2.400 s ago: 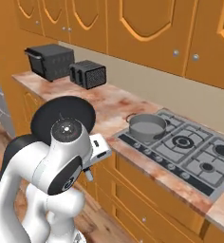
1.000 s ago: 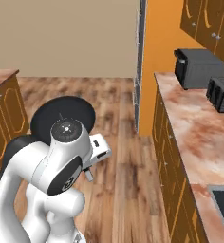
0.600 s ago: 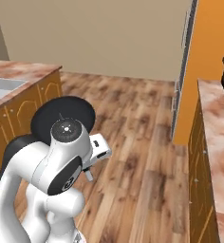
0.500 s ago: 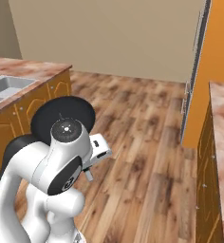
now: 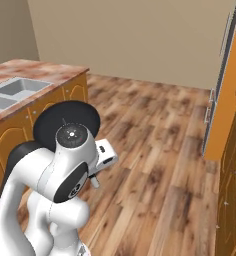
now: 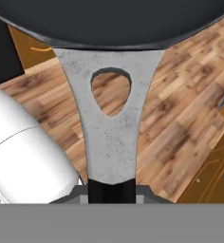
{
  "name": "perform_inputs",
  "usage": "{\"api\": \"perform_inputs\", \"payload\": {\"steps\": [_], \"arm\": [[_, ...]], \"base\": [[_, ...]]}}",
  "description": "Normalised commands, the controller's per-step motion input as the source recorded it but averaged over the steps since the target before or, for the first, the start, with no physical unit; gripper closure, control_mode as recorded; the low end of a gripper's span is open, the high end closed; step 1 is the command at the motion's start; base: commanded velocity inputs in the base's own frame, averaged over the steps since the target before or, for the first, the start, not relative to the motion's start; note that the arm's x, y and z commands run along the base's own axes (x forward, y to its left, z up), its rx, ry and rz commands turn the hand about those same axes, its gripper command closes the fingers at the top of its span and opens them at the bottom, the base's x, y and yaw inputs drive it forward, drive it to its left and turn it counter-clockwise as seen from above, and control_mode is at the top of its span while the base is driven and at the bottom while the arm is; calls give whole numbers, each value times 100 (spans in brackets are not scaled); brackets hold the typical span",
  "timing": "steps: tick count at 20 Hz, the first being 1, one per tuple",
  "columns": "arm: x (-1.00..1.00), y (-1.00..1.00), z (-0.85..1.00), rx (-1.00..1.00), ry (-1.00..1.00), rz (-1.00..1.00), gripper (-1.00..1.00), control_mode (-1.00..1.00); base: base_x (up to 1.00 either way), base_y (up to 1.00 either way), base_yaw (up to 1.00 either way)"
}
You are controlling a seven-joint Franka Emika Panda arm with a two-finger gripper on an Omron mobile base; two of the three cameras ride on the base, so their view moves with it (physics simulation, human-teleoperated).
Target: Move the pot and pan from the stove into the sink.
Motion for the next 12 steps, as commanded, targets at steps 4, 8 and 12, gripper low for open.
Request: {"api": "perform_inputs", "payload": {"steps": [4, 8, 12], "arm": [[0, 0, 0, 0, 0, 0, 100, 100], [0, 0, 0, 0, 0, 0, 100, 100], [0, 0, 0, 0, 0, 0, 100, 100]], "base": [[42, -11, -2], [60, -18, -2], [74, -20, -2]]}}
